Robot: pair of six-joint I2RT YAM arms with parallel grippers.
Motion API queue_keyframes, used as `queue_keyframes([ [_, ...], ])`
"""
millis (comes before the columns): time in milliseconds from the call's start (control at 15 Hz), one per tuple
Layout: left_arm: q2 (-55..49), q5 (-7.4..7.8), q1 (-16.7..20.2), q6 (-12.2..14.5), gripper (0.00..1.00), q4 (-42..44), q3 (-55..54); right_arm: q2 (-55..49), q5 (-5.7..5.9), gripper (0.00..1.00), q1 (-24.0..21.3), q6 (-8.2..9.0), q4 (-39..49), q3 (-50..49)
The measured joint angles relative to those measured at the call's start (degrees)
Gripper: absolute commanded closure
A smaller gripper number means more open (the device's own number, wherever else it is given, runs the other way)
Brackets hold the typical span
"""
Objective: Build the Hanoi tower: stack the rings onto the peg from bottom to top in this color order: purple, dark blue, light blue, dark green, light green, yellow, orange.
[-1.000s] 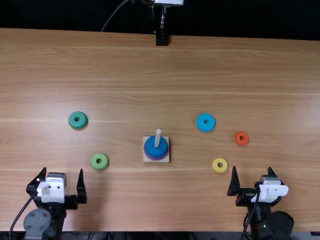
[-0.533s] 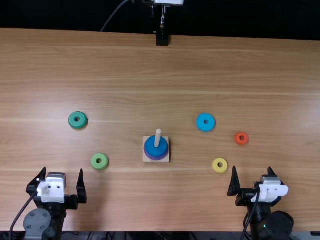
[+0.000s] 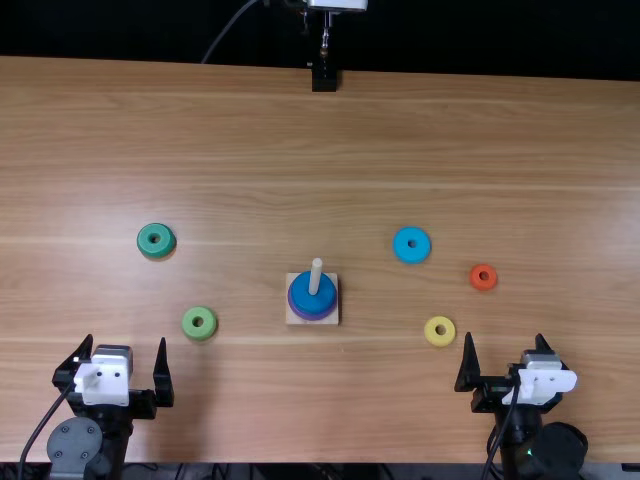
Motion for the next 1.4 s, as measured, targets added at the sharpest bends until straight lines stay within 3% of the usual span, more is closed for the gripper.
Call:
queue_keyframes([
  [400, 0.0, 0.02, 0.0, 0.0, 0.0, 0.0, 0.0, 0.0, 0.02, 0.0, 0.0, -0.11, -2.4, 1.4],
  [600, 0.0, 0.02, 0.0, 0.0, 0.0, 0.0, 0.0, 0.0, 0.02, 0.0, 0.0, 0.13, -3.7, 8.4],
  [733, 0.0, 0.02, 0.0, 0.0, 0.0, 0.0, 0.0, 4.4, 0.02, 0.0, 0.1, 1.99, -3.3, 17.1],
  [933, 0.0, 0.0, 0.0, 0.0, 0.0, 0.0, 0.0, 20.3, 0.02, 0.0, 6.1, 7.43, -3.4, 27.4],
  [1133, 0.0, 0.02, 0.0, 0.0, 0.0, 0.0, 0.0, 33.9, 0.11, 0.0, 11.8, 9.31, -3.4, 35.1],
  [1400, 0.0, 0.02, 0.0, 0.0, 0.0, 0.0, 0.0, 51.3, 0.13, 0.0, 12.7, 11.1, -3.4, 42.2],
])
